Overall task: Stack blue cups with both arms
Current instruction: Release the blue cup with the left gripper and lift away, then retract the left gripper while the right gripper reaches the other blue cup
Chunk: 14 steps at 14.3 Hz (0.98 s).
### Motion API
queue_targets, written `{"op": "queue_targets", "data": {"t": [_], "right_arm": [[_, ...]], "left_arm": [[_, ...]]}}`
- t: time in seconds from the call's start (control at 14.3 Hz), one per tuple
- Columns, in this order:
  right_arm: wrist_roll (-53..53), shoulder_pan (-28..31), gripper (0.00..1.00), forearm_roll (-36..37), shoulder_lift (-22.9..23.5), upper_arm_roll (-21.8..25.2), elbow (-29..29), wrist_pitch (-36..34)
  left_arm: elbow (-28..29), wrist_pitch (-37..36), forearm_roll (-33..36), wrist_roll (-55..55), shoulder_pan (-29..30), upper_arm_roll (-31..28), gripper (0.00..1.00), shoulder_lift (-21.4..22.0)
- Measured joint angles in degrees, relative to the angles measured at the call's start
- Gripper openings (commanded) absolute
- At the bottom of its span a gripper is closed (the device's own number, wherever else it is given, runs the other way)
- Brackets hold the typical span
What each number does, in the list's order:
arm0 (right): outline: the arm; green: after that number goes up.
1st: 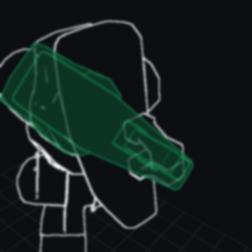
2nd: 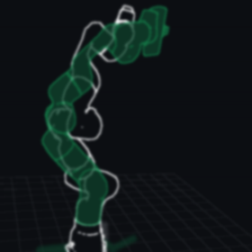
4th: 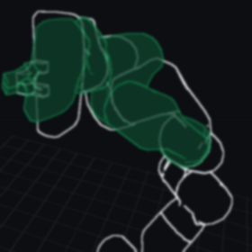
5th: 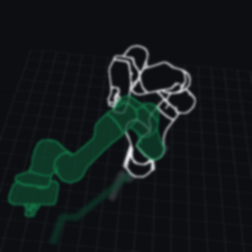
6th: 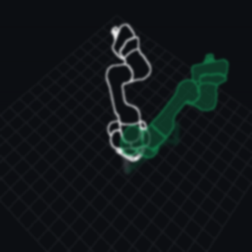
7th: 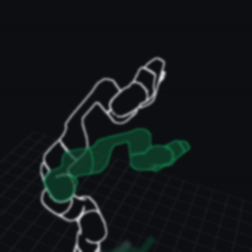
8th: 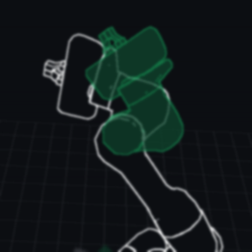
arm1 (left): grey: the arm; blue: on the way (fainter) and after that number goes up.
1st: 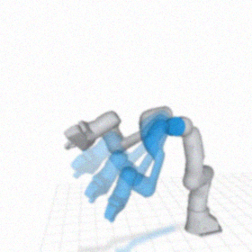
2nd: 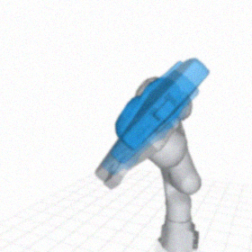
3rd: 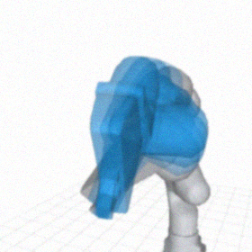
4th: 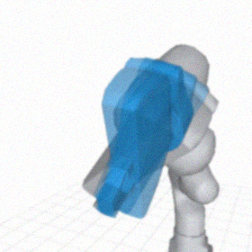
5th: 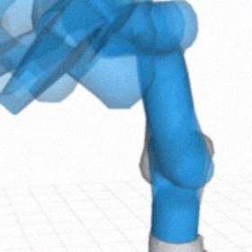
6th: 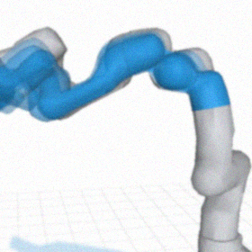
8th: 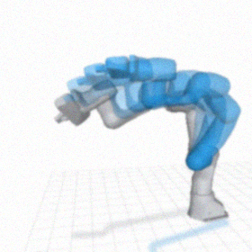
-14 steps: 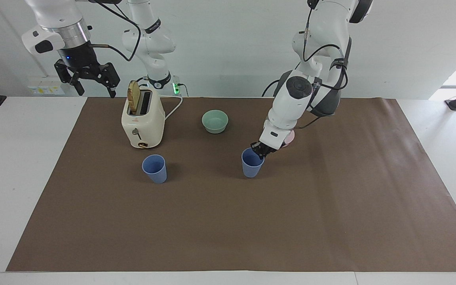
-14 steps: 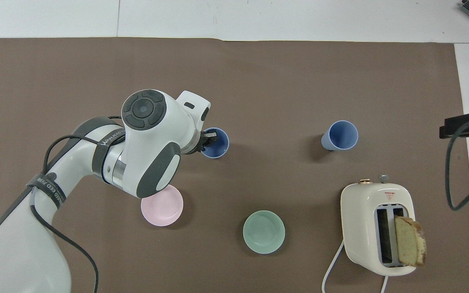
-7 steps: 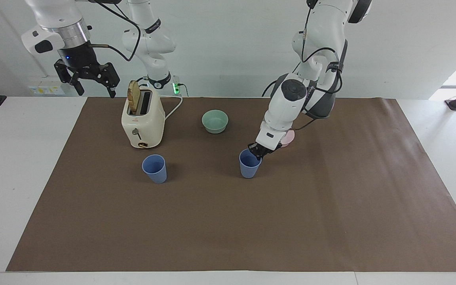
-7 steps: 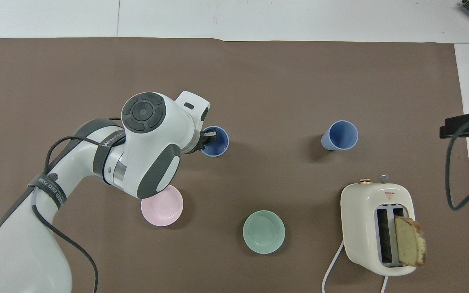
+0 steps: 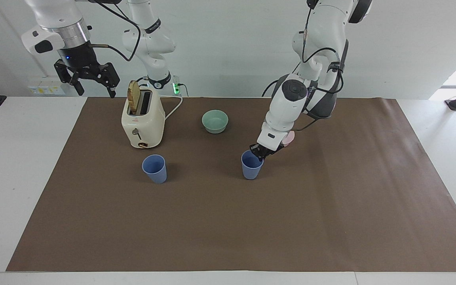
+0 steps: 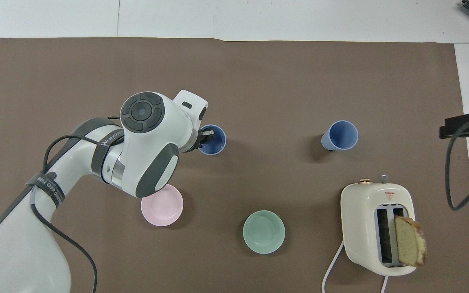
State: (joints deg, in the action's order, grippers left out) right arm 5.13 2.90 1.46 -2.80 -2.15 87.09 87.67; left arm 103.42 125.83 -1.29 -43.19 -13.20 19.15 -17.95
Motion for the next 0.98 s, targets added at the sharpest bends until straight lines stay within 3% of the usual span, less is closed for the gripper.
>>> {"op": "queue_targets", "data": {"t": [0.28, 0.35, 0.42, 0.77, 0.98], "right_arm": [[0.0, 0.0, 1.00, 0.0, 0.0, 0.0, 0.0, 0.0], [0.0, 0.0, 1.00, 0.0, 0.0, 0.0, 0.0, 0.0], [0.0, 0.0, 1.00, 0.0, 0.0, 0.0, 0.0, 0.0], [0.0, 0.0, 1.00, -1.8, -0.6, 0.0, 2.4, 1.0], [0.0, 0.3, 1.00, -3.6, -0.8, 0.3, 6.9, 7.8]], "left_arm": [[0.2, 0.2, 0.0, 0.0, 0.1, -0.2, 0.58, 0.0], [0.2, 0.2, 0.0, 0.0, 0.1, -0.2, 0.85, 0.0], [0.2, 0.3, 0.0, 0.0, 0.1, -0.2, 1.00, 0.0], [-1.6, -0.1, 1.9, 0.0, 0.4, -0.9, 1.00, 0.2], [-3.2, -3.5, 5.2, 2.2, 3.1, -1.5, 1.00, 1.6]]}}
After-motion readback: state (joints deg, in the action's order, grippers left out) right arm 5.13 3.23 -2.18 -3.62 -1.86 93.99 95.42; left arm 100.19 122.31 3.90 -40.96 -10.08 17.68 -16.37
